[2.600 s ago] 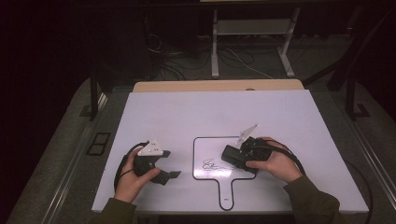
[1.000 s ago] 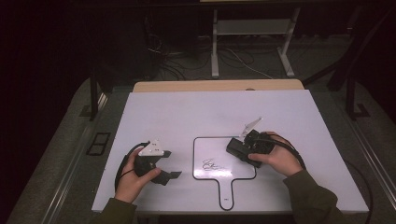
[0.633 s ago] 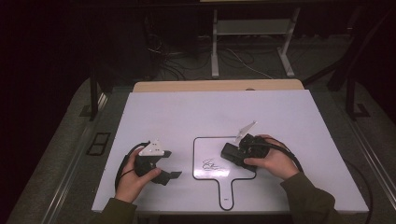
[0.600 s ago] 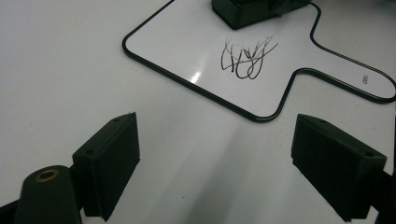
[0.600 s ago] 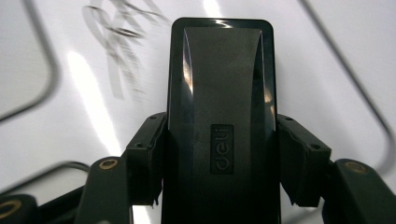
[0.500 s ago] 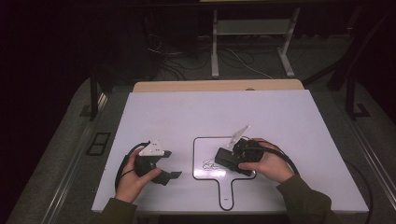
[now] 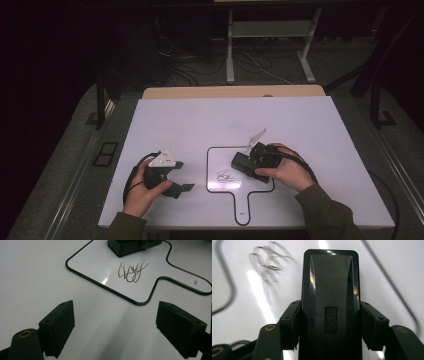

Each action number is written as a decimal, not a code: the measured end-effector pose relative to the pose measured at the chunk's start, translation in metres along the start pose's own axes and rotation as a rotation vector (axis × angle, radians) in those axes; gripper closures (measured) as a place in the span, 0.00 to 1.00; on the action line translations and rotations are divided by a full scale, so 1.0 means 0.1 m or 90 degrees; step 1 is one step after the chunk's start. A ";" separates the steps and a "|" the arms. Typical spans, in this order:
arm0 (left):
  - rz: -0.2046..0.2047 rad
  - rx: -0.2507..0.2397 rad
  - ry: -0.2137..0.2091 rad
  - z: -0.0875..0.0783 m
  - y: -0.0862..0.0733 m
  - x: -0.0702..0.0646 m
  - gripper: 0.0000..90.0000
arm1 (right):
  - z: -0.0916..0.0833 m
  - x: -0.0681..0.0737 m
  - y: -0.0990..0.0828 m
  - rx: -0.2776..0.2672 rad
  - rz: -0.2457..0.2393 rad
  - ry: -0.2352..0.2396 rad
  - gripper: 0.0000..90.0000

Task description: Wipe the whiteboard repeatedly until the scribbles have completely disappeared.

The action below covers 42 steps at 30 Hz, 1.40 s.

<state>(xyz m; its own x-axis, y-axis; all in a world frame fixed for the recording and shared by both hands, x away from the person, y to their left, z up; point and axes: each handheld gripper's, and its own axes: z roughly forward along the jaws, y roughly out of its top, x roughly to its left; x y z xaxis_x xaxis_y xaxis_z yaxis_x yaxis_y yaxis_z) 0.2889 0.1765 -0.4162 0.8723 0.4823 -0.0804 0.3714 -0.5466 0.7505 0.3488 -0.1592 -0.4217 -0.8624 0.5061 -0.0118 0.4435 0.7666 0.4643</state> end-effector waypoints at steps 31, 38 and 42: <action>0.001 0.002 -0.003 0.02 0.00 -0.01 0.16 | 0.19 0.46 0.39 0.006 -0.095 0.054 0.43; 0.001 0.002 -0.002 0.02 0.00 -0.01 0.16 | 0.18 0.20 0.37 0.005 -0.051 0.025 0.43; 0.003 0.002 -0.002 0.02 0.00 0.00 0.16 | 0.18 0.10 0.36 0.005 -0.036 0.016 0.43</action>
<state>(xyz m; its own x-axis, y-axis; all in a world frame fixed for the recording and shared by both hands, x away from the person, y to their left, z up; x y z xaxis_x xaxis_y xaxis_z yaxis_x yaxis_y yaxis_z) 0.2893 0.1749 -0.4174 0.8751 0.4775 -0.0786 0.3679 -0.5510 0.7490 0.3600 -0.1194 -0.4210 -0.8919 0.4519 -0.0148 0.3959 0.7964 0.4572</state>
